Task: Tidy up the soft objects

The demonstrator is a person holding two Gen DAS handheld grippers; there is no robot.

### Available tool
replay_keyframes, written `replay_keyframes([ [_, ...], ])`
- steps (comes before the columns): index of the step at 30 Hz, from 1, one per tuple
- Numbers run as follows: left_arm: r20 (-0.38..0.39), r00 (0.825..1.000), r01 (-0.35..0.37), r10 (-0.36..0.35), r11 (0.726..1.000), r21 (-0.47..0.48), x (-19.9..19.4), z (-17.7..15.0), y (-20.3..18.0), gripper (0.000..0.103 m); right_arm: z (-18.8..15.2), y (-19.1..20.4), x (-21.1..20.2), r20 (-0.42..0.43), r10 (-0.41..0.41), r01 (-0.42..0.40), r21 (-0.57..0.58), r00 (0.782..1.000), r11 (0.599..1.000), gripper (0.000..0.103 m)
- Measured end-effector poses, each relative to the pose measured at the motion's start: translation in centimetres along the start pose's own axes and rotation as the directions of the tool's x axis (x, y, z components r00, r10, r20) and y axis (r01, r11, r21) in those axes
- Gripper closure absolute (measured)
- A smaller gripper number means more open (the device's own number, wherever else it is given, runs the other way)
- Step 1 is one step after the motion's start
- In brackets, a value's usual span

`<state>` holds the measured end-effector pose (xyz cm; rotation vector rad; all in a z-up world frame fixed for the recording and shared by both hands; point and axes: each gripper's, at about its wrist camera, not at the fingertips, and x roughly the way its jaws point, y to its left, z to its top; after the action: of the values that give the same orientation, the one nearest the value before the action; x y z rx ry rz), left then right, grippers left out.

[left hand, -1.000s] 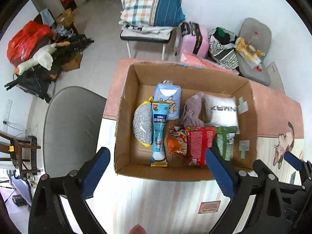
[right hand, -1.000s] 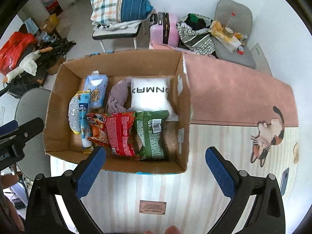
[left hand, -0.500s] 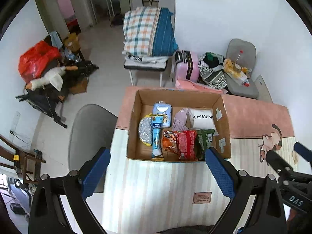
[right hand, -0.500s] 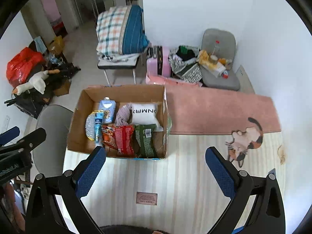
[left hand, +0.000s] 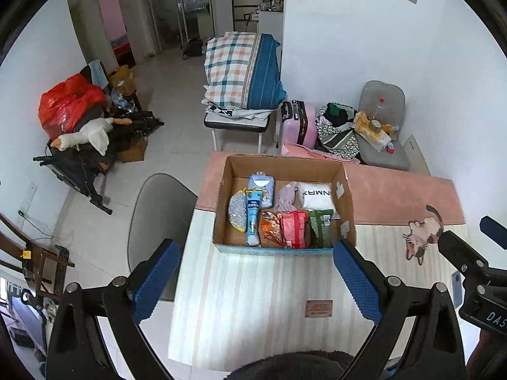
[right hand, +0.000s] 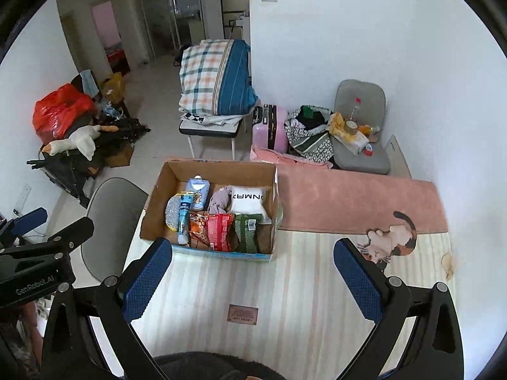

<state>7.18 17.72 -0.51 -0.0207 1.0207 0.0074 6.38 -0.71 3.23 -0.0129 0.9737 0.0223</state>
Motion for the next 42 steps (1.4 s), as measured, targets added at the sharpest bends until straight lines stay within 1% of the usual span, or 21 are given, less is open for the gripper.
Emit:
replay_keyframes([
  [3, 0.004, 1.0, 0.0, 0.0, 1.0, -0.004, -0.1, -0.1, 0.1, 0.003, 0.1, -0.1, -0.3, 0.011, -0.004, 0.004, 0.0, 1.0, 1.0, 0.0],
  [5, 0.013, 1.0, -0.015, 0.015, 1.0, -0.004, 0.0, -0.2, 0.1, 0.003, 0.2, -0.3, -0.1, 0.014, -0.008, 0.008, 0.009, 1.0, 1.0, 0.0],
  [8, 0.032, 0.999, -0.026, 0.026, 1.0, 0.002, 0.2, -0.1, -0.1, 0.003, 0.3, -0.6, 1.0, 0.017, -0.032, 0.031, 0.021, 0.999, 0.999, 0.0],
  [12, 0.054, 0.997, -0.058, 0.057, 0.998, 0.015, 1.0, 0.2, -0.4, 0.003, 0.5, -0.7, 2.6, -0.001, -0.049, 0.049, 0.029, 0.999, 0.998, 0.0],
  [18, 0.039, 0.997, -0.063, 0.063, 0.998, -0.003, 2.4, 0.3, 0.1, 0.003, 0.5, -0.4, 4.8, -0.017, -0.083, 0.083, 0.019, 0.996, 0.996, 0.0],
  [22, 0.034, 0.997, -0.074, 0.074, 0.997, -0.005, 3.0, 0.4, 0.3, 0.003, 0.1, -0.4, 5.5, -0.025, -0.085, 0.086, 0.019, 0.996, 0.996, 0.0],
  [32, 0.018, 0.997, -0.071, 0.071, 0.997, -0.007, 3.6, 0.1, 0.7, 0.003, -0.2, -0.6, 6.1, -0.038, -0.093, 0.094, 0.016, 0.995, 0.995, 0.0],
  [42, 0.022, 0.998, -0.061, 0.062, 0.998, -0.015, 3.7, -0.9, 0.7, 0.003, -0.6, -0.5, 5.2, -0.026, -0.1, 0.1, -0.001, 0.995, 0.995, 0.0],
])
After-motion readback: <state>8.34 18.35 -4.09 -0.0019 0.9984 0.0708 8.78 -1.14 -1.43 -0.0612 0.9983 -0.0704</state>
